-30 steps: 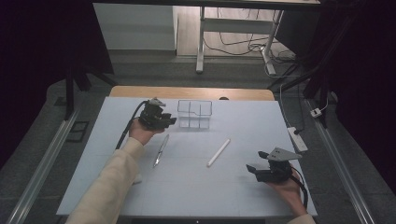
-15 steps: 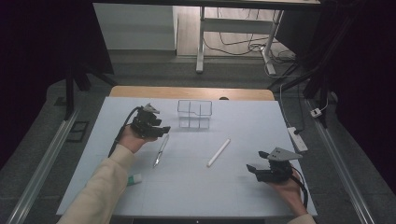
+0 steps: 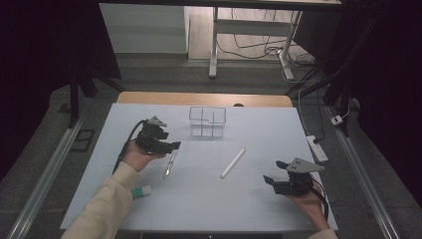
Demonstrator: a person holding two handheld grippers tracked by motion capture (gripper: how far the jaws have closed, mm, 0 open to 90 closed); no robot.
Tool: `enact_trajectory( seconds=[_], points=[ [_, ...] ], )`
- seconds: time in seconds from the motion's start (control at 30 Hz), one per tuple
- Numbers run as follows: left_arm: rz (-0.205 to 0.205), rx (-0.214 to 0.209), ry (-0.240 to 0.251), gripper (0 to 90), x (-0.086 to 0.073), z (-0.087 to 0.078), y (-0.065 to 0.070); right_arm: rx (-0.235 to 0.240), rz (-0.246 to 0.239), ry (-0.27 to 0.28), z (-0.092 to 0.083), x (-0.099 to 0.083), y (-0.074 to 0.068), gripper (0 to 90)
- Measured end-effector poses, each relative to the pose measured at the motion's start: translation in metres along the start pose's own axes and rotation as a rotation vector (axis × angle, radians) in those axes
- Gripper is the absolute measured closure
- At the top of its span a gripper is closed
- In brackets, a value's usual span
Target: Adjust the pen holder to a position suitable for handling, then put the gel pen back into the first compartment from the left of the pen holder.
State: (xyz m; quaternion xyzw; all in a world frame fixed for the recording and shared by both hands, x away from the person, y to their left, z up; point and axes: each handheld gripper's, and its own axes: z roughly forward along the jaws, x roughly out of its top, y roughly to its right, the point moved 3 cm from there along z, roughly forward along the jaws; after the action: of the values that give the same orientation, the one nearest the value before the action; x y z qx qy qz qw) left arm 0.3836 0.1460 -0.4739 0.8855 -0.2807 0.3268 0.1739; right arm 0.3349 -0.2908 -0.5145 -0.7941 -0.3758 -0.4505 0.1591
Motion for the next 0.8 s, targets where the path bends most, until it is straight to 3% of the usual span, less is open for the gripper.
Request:
enact_trajectory(
  seconds=[0.3, 0.8],
  points=[
    [-0.003, 0.017, -0.026, 33.6, -0.006, -0.002, 0.004, 0.019, 0.014, -0.003, -0.001, 0.001, -0.001, 25.6],
    [0.015, 0.033, -0.115, 36.0, -0.012, 0.025, 0.007, -0.005, -0.010, -0.023, -0.003, -0.001, -0.002, 25.6]
  ],
)
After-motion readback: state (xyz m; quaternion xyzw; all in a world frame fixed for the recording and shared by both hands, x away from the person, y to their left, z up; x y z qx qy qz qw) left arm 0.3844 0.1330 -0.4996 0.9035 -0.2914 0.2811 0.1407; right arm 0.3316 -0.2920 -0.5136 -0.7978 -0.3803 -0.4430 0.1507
